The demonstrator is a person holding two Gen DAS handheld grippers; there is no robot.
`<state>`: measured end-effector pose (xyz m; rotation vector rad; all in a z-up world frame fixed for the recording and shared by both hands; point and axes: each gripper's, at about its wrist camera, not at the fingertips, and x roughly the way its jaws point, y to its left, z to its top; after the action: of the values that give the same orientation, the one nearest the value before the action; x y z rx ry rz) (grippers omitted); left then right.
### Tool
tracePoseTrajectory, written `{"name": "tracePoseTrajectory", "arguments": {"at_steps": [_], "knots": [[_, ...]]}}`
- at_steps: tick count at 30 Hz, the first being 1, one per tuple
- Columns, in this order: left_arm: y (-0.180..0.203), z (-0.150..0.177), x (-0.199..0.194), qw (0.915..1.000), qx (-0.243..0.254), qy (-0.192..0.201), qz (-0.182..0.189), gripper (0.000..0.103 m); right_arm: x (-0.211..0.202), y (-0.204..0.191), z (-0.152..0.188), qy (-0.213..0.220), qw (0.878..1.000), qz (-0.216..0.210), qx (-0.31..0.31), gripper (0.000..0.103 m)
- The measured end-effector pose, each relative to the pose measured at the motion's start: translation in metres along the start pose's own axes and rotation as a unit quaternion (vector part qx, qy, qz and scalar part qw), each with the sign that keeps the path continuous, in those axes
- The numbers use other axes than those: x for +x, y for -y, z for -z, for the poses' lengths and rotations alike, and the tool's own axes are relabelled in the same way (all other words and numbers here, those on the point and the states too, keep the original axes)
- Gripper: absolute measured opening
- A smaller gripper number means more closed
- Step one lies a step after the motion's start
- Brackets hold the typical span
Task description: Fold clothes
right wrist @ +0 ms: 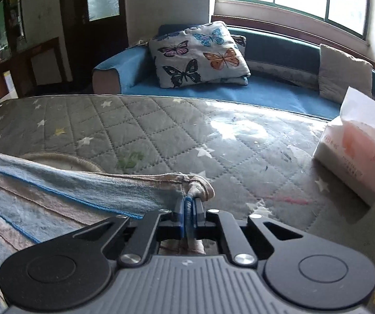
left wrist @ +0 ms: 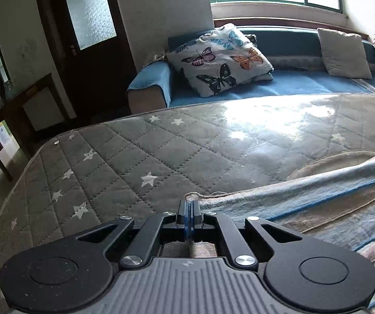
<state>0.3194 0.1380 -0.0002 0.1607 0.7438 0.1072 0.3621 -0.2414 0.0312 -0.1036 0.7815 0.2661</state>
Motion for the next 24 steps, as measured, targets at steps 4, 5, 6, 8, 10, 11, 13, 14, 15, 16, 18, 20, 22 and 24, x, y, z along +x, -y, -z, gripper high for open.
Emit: {"name": "tracePoseTrajectory", "arguments": {"at_steps": [4, 5, 6, 8, 10, 11, 13, 14, 15, 16, 18, 20, 22, 24], "knots": [[-0.001, 0.001, 0.006, 0.9999, 0.003, -0.011, -0.008, 0.006, 0.003, 0.001, 0.000, -0.004, 1.000, 0.012, -0.007, 0.024], [-0.002, 0.001, 0.005, 0.9999, 0.001, -0.014, -0.008, 0.007, 0.001, 0.003, -0.001, -0.005, 1.000, 0.013, -0.007, 0.025], [-0.004, 0.002, 0.002, 0.9998, -0.002, -0.017, -0.008, 0.007, -0.001, 0.003, -0.001, -0.006, 1.000, 0.014, -0.007, 0.025], [-0.008, 0.003, -0.004, 0.9997, -0.003, -0.020, -0.009, 0.008, -0.010, 0.001, 0.000, -0.007, 1.000, 0.010, -0.016, 0.030], [-0.011, 0.005, -0.014, 0.9997, 0.000, -0.021, -0.013, 0.019, -0.020, -0.005, 0.003, -0.007, 1.000, 0.003, -0.025, 0.039], [-0.013, 0.008, -0.020, 0.9997, 0.000, -0.020, -0.013, 0.035, -0.024, -0.008, 0.004, -0.008, 1.000, -0.001, -0.030, 0.040], [-0.015, 0.013, -0.034, 0.9998, -0.001, -0.018, -0.012, 0.042, -0.034, -0.018, 0.007, -0.012, 0.999, -0.013, -0.043, 0.048], [-0.017, 0.015, -0.040, 0.9998, -0.001, -0.017, -0.011, 0.043, -0.039, -0.023, 0.010, -0.014, 0.998, -0.021, -0.049, 0.050], [-0.018, 0.018, -0.047, 0.9998, -0.001, -0.017, -0.010, 0.049, -0.045, -0.030, 0.013, -0.016, 0.998, -0.028, -0.056, 0.051], [-0.019, 0.021, -0.054, 0.9998, -0.002, -0.016, -0.010, 0.052, -0.049, -0.036, 0.017, -0.018, 0.997, -0.036, -0.063, 0.052], [-0.020, 0.030, -0.068, 0.9999, -0.001, -0.014, -0.004, 0.057, -0.059, -0.050, 0.025, -0.025, 0.995, -0.053, -0.079, 0.055], [-0.019, 0.041, -0.082, 0.9999, -0.001, -0.015, 0.004, 0.061, -0.070, -0.067, 0.037, -0.030, 0.992, -0.072, -0.098, 0.059], [-0.015, 0.054, -0.094, 0.9998, 0.007, -0.016, 0.007, 0.065, -0.080, -0.084, 0.049, -0.035, 0.989, -0.091, -0.115, 0.061], [-0.010, 0.066, -0.105, 0.9997, 0.015, -0.016, 0.008, 0.068, -0.088, -0.100, 0.060, -0.037, 0.985, -0.108, -0.129, 0.065]]}}
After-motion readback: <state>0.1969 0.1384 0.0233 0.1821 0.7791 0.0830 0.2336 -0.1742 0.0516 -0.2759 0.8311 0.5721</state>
